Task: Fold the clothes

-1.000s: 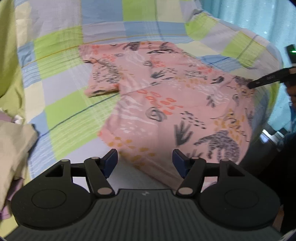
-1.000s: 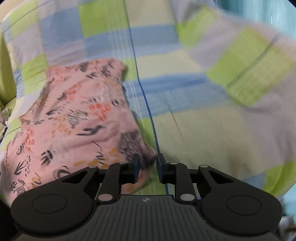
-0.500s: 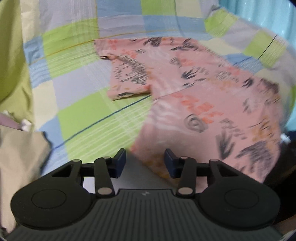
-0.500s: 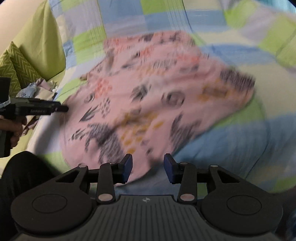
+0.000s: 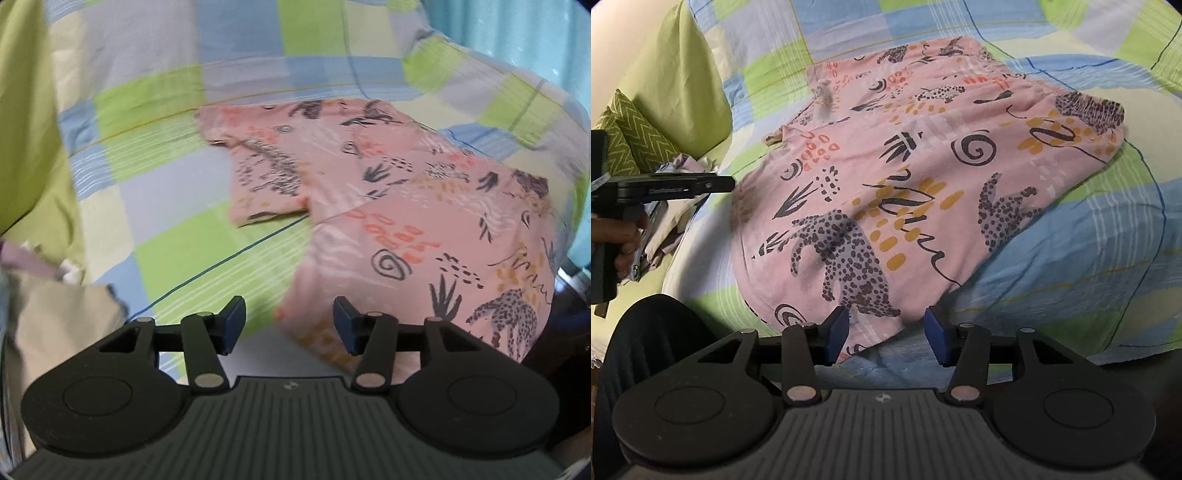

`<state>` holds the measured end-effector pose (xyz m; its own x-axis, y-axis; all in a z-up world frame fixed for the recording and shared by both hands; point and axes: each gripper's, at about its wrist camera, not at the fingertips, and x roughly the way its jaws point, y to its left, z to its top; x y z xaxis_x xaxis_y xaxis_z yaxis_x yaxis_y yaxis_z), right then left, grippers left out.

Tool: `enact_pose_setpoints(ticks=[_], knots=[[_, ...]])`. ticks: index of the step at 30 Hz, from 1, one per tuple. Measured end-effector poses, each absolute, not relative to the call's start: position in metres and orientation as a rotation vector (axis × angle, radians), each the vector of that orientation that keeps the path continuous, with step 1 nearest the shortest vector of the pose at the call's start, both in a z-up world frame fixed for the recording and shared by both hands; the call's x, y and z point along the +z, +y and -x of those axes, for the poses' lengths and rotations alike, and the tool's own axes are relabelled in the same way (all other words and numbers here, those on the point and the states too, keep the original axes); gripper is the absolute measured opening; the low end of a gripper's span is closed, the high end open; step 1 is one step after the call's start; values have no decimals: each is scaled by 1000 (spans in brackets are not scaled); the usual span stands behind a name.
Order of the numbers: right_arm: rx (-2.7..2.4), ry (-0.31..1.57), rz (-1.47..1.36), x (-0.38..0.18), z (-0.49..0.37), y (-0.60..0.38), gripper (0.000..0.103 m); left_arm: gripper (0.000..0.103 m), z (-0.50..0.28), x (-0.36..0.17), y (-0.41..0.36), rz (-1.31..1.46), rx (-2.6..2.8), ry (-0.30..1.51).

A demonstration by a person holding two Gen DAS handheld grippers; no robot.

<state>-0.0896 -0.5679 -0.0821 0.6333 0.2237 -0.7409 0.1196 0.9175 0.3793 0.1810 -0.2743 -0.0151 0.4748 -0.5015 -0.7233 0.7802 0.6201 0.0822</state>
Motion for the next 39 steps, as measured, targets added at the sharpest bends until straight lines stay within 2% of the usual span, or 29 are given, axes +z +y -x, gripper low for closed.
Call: enact_pose_setpoints(ticks=[4, 10, 13, 16, 18, 19, 20, 21, 23, 34, 39], knots=[[62, 880, -432, -82, 91, -570, 49, 45, -196, -23, -287, -435, -826, 741], [30, 815, -428, -69, 89, -581, 50, 45, -253, -14, -281, -123, -801, 833], [7, 769, -349, -54, 77, -589, 50, 44, -281, -14, -287, -14, -771, 888], [-12, 743, -242, -39, 56, -601, 56, 44, -302, -20, -296, 59, -752, 934], [-23, 729, -208, -32, 38, -612, 56, 42, -309, -24, -301, 75, -745, 944], [-27, 723, -203, -31, 30, -617, 56, 28, -310, -26, -303, 62, -736, 941], [-28, 719, -199, -31, 23, -621, 56, 9, -311, -29, -306, 45, -726, 937], [-28, 717, -195, -31, 17, -625, 56, 4, -311, -31, -307, 17, -721, 931], [-26, 715, -188, -31, 7, -631, 56, 2, -306, -32, -306, -40, -732, 896], [0, 841, -37, -39, -34, -634, 56, 0, -293, -16, -298, -382, -690, 858], [2, 873, 94, -34, -50, -632, 56, 14, -280, 7, -299, -555, -705, 756]])
